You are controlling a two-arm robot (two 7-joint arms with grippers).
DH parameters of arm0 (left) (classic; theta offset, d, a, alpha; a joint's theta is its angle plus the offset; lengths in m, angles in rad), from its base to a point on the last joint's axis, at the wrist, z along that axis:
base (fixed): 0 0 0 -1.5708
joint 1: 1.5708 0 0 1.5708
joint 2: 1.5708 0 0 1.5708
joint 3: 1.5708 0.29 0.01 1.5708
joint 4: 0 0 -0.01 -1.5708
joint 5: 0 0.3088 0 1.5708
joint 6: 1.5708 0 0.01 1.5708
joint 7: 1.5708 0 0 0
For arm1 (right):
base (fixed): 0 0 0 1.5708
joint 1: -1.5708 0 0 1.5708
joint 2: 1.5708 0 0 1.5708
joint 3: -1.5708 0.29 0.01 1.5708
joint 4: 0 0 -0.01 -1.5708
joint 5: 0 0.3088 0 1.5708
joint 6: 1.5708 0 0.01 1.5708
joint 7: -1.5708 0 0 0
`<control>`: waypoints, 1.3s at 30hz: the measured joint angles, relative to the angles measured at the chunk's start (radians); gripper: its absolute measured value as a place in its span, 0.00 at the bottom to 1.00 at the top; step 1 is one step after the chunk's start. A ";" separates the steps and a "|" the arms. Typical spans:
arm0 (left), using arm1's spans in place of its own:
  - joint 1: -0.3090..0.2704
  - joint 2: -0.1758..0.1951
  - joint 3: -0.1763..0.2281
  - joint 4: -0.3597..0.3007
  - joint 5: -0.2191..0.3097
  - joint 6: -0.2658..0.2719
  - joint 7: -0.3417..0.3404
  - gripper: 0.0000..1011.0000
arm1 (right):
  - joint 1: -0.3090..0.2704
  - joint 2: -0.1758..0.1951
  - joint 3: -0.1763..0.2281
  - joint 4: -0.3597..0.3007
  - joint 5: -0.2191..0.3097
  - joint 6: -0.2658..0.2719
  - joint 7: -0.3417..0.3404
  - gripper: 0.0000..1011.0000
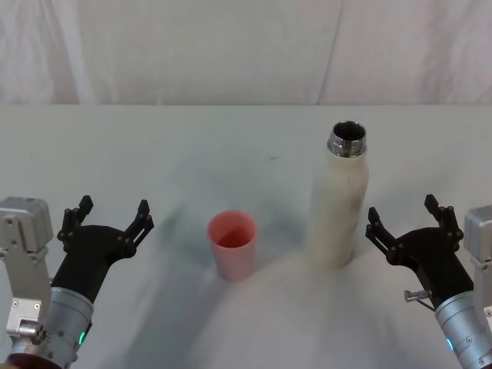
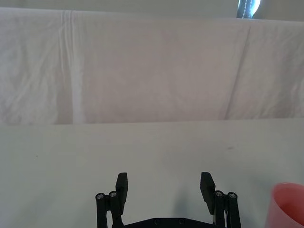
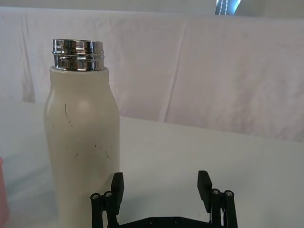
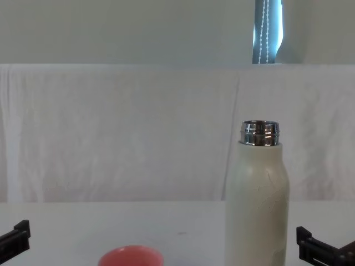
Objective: Grasp the thermos with one hand and pour water into the cup lid.
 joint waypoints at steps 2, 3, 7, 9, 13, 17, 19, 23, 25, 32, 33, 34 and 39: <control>0.000 0.000 0.000 0.000 0.000 0.000 0.000 0.99 | 0.000 0.000 0.000 0.000 0.000 0.000 0.000 0.99; 0.000 0.000 0.000 0.000 0.000 0.000 0.000 0.99 | 0.000 0.000 0.000 0.000 0.000 0.000 0.000 0.99; 0.000 0.000 0.000 0.000 0.000 0.000 0.000 0.99 | 0.000 0.000 0.000 0.000 0.000 0.000 0.000 0.99; 0.000 0.000 0.000 0.000 0.000 0.000 0.000 0.99 | -0.004 -0.005 0.004 0.000 -0.002 0.000 0.004 0.99; 0.000 0.000 0.000 0.000 0.000 0.000 0.000 0.99 | -0.012 -0.013 0.009 -0.006 -0.004 0.000 0.022 0.99; 0.000 0.000 0.000 0.000 0.000 0.000 0.000 0.99 | -0.023 -0.021 0.012 -0.013 -0.006 -0.002 0.037 0.99; 0.000 0.000 0.000 0.000 0.000 0.000 0.000 0.99 | -0.032 -0.024 0.013 -0.019 -0.008 -0.005 0.048 0.99; 0.000 0.000 0.000 0.000 0.000 0.000 0.000 0.99 | -0.049 -0.029 0.016 -0.033 -0.010 -0.013 0.072 0.99; 0.000 0.000 0.000 0.000 0.000 0.000 0.000 0.99 | -0.055 -0.031 0.017 -0.038 -0.010 -0.017 0.081 0.99; 0.000 0.000 0.000 0.000 0.000 0.000 0.000 0.99 | -0.080 -0.039 0.014 -0.054 -0.001 -0.029 0.135 0.99; 0.000 0.000 0.000 0.000 0.000 0.000 0.000 0.99 | -0.081 -0.041 0.014 -0.054 0.000 -0.030 0.141 0.99; 0.000 0.000 0.000 0.000 0.000 0.000 0.000 0.99 | -0.082 -0.042 0.013 -0.054 0.001 -0.031 0.145 0.99; 0.000 0.000 0.000 0.000 0.000 0.000 0.000 0.99 | -0.078 -0.049 0.006 -0.049 0.005 -0.033 0.172 0.99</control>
